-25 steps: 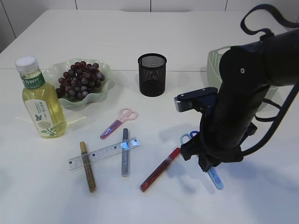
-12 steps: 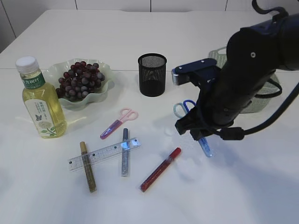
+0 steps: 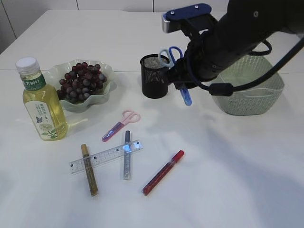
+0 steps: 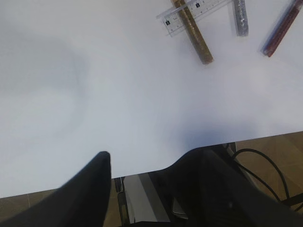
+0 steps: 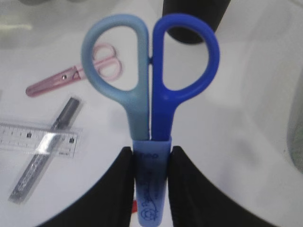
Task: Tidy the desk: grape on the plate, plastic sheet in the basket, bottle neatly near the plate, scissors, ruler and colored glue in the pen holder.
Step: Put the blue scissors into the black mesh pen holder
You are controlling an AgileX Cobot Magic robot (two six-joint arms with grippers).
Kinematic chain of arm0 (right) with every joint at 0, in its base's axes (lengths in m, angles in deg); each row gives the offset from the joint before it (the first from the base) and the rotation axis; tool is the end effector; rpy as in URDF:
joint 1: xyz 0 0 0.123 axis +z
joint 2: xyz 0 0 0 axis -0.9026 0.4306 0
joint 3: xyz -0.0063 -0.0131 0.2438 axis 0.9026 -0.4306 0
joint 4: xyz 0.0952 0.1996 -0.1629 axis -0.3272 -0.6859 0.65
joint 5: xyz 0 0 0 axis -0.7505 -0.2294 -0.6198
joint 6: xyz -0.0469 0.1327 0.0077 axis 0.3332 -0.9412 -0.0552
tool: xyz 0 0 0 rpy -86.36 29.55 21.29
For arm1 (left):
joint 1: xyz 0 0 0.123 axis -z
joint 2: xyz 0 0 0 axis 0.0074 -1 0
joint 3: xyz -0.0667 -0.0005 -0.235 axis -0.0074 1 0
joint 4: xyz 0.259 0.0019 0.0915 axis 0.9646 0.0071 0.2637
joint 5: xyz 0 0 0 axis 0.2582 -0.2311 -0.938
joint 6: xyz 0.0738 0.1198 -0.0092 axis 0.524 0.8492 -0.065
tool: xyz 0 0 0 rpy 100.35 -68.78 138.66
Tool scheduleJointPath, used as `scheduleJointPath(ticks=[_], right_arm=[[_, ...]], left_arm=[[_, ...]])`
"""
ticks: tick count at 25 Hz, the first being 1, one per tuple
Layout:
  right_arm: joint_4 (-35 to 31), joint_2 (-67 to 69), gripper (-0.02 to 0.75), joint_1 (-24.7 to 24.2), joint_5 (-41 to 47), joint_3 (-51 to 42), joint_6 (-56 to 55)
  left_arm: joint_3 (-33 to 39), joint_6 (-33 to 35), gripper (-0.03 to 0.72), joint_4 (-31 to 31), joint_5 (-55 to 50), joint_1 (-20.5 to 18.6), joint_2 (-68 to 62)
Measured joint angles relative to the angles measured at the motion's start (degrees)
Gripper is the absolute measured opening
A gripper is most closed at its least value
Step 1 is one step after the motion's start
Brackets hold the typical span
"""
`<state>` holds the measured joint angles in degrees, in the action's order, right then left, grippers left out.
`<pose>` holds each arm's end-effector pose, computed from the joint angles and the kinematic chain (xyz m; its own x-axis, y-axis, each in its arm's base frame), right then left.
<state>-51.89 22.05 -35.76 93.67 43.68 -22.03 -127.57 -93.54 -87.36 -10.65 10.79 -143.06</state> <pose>0.3781 0.2031 0.1725 -0.6773 -0.4171 -0.6061 -0.4939 0.8683 -0.0456 0.2231 -0.0663 0.2388 -0.9532 0.0340 -0.3004 0.1016 0.9719 -0.2122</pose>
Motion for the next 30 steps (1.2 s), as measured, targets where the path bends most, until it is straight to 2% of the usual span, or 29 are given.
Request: scheduleJointPath(ticks=[6,17,30], right_arm=[[3.7,0.0,0.2,0.0,-8.01,2.17,0.0],[5.92,0.66,0.2,-0.14,-31.84,2.59,0.3],[6.88,10.99,0.2,-4.51,-47.25,5.54,0.3]], left_arm=[[0.0,0.0,0.435,0.0,0.0,0.0,0.0],[0.0,0.0,0.435,0.0,0.0,0.0,0.0],[0.0,0.0,0.435,1.12,0.0,0.0,0.0]])
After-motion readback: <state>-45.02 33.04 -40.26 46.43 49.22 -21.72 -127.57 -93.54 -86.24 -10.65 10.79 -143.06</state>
